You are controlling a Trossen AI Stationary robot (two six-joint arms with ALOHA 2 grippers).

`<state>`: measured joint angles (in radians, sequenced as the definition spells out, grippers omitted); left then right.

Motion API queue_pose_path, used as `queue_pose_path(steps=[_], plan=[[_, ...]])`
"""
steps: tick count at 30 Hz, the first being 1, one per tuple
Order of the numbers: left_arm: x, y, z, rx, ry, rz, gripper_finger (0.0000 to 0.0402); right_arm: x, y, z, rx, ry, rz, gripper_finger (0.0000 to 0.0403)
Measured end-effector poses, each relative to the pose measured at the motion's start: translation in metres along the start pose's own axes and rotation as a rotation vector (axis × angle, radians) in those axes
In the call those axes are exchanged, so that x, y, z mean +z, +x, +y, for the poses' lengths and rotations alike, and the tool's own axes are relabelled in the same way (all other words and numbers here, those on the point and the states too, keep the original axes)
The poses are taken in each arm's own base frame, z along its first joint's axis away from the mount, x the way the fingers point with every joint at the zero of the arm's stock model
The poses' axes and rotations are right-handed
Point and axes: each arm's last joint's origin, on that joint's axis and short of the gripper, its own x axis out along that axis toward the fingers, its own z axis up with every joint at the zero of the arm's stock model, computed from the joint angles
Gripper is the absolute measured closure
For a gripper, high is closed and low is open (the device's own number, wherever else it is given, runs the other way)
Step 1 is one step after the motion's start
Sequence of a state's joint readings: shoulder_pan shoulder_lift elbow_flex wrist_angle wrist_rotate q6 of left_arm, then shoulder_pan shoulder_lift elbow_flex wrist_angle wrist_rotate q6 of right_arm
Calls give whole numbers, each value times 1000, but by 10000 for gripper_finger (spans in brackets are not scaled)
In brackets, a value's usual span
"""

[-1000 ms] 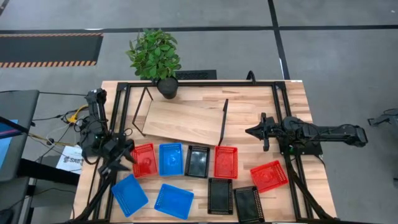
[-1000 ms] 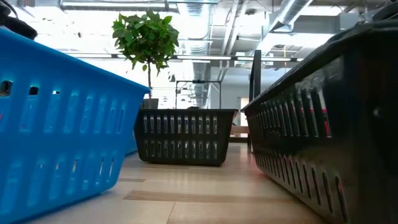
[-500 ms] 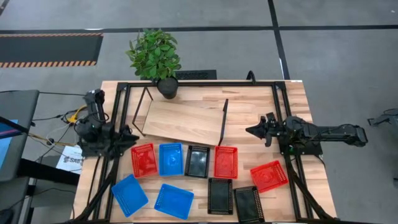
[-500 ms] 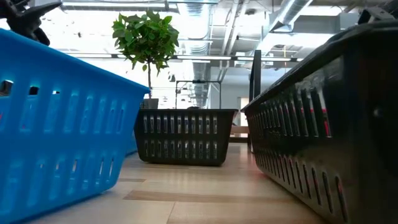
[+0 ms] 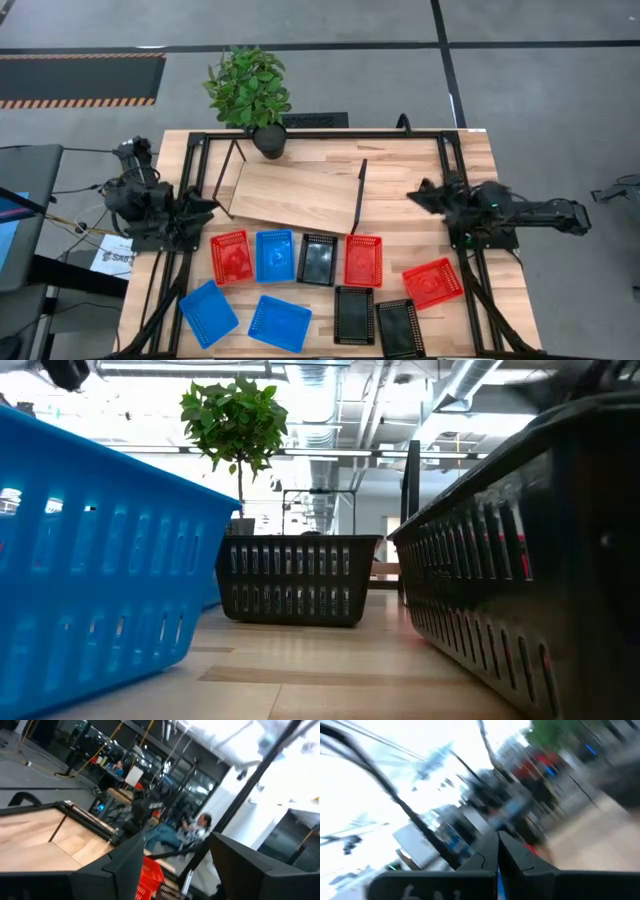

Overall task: Stack baskets on shelf by color
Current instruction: Put the center red basket on the shelf

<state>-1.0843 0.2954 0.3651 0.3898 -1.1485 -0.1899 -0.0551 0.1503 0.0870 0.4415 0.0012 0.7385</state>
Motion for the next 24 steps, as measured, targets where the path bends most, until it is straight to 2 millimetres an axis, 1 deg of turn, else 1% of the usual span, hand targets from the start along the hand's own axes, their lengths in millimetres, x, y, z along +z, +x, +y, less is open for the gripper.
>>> queue_pose_path(steps=[3,7,11,15,20,22,24], plan=[[9,9,-21,13,64,59,170,17,3,18,62,-69,-44,374],[22,18,-46,25,115,169,165,39,9,42,125,-150,-81,373],[39,24,-63,44,125,282,164,58,26,64,152,-217,-70,374],[54,27,-75,64,142,346,164,70,56,84,130,-288,23,374],[62,29,-82,61,172,378,164,75,101,101,89,-352,161,374],[61,29,-81,60,186,390,164,70,121,103,52,-356,247,374],[60,28,-79,63,191,413,164,60,139,101,4,-361,348,375]])
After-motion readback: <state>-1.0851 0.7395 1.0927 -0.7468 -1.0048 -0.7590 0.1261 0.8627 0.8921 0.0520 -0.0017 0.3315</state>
